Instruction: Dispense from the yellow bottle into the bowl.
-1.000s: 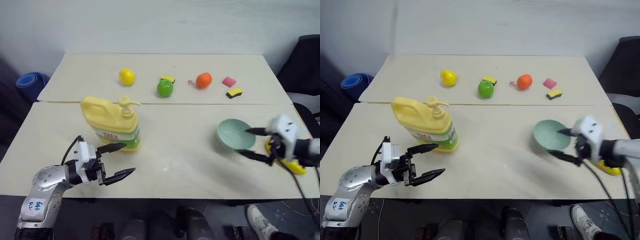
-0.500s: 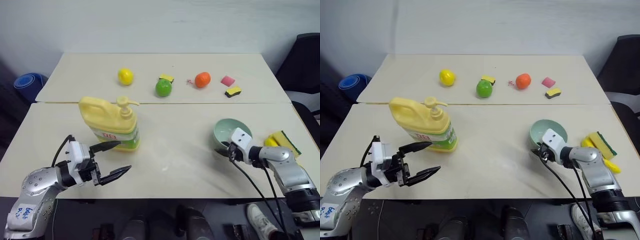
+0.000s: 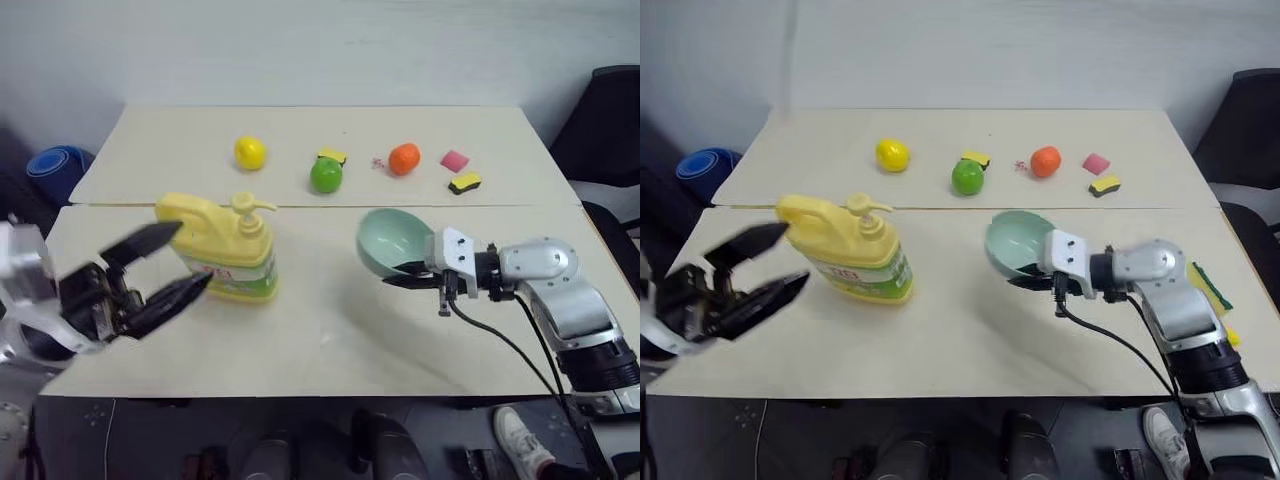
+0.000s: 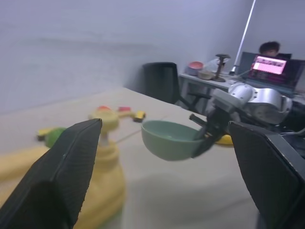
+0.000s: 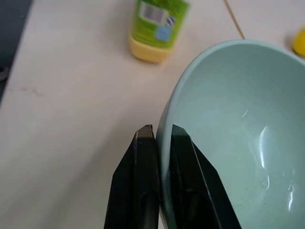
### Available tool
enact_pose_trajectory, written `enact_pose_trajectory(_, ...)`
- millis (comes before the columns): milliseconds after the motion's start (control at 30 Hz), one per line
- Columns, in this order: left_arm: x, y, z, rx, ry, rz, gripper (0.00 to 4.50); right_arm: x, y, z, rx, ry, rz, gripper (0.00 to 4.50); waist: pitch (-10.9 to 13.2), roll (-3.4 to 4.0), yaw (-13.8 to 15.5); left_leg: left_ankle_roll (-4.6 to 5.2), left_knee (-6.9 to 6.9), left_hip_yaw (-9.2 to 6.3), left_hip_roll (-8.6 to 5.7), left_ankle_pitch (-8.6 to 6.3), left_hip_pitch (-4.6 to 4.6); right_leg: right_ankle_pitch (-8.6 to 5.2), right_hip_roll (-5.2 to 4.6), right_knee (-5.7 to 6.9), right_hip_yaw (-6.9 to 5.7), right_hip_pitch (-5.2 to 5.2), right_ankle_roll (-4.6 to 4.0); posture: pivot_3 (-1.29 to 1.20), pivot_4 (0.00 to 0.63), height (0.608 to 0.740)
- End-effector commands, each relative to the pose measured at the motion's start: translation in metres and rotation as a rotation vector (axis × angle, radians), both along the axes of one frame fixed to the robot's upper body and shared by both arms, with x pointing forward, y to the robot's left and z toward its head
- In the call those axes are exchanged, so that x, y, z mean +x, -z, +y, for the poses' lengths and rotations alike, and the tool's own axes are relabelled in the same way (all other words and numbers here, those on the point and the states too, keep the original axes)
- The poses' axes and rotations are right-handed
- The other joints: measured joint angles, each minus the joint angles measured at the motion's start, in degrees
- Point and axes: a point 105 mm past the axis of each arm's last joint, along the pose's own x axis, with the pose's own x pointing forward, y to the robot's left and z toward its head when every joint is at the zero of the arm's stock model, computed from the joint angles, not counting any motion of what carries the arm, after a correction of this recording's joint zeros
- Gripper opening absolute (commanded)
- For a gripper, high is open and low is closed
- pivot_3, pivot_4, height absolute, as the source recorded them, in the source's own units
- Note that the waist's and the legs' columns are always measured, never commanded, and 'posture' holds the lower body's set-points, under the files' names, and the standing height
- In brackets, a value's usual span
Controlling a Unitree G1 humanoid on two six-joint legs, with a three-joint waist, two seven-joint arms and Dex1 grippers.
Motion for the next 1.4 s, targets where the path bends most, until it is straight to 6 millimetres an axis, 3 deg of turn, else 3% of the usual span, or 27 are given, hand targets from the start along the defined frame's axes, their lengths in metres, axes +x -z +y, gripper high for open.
enact_pose_trajectory(33,0.026,-0.026,0.009,0.05,-0.09,-0.102,3.64,-0.012,-0.02,0.026,-0.056,-0.118,-0.004,0.0,-0.01,0.0,0.48,0.0,0.0,0.0,-0.03,0.0,0.01,0.01,0.0,0.02,-0.02,0.01,-0.01,0.0,0.15,0.74)
enact_pose_trajectory(167,0.046,-0.036,-0.006,0.057,-0.045,-0.111,2.34,-0.011,-0.027,0.055,-0.137,-0.17,-0.008,0.0,-0.05,-0.09,0.37,-0.02,-0.01,0.0,-0.01,0.01,-0.09,0.02,0.14,0.14,-0.08,-0.02,0.02,0.0,0.15,0.74)
enact_pose_trajectory(400,0.065,-0.022,-0.033,0.124,0.03,-0.055,0.01,-0.002,-0.054,0.096,-0.191,-0.184,-0.081,0.0,-0.06,-0.11,-0.72,-0.03,-0.02,0.03,0.02,0.01,-0.28,0.03,0.21,0.0,-0.22,-0.13,0.04,0.0,0.15,0.74)
enact_pose_trajectory(833,0.084,0.004,-0.051,0.246,0.013,0.023,0.01,-0.013,-0.065,0.101,-0.218,-0.21,-0.087,0.0,-0.07,-0.15,-0.59,-0.23,-0.02,-0.02,0.11,0.14,-0.2,0.03,0.32,0.15,-0.17,-0.12,0.04,0.0,0.15,0.74)
enact_pose_trajectory(967,0.093,0.032,-0.047,0.351,-0.055,0.131,0.01,-0.015,-0.063,0.1,-0.218,-0.204,-0.087,0.0,-0.07,-0.15,-0.6,-0.23,-0.02,-0.01,0.1,0.14,-0.13,0.03,0.3,0.17,-0.16,-0.06,0.04,0.0,0.15,0.74)
enact_pose_trajectory(1100,0.094,0.045,-0.048,0.344,-0.065,0.193,0.01,-0.016,-0.062,0.101,-0.208,-0.204,-0.083,0.0,-0.08,-0.15,-0.6,-0.25,-0.02,0.02,0.1,0.14,0.06,0.03,0.24,0.3,-0.08,0.05,0.03,0.0,0.15,0.74)
enact_pose_trajectory(1300,0.097,0.087,-0.041,0.396,-0.106,0.362,0.01,-0.016,-0.059,0.104,-0.199,-0.207,-0.072,0.0,-0.27,0.04,-0.62,-0.28,-0.02,0.03,0.09,0.15,0.16,0.0,0.21,0.42,-0.04,0.06,-0.02,0.0,0.15,0.74)
enact_pose_trajectory(1400,0.098,0.093,-0.04,0.391,-0.114,0.374,0.01,-0.016,-0.058,0.105,-0.194,-0.209,-0.067,0.0,-0.48,0.19,-0.63,-0.29,-0.02,0.05,0.09,0.15,0.22,-0.01,0.21,0.46,-0.02,0.09,-0.04,0.0,0.15,0.74)
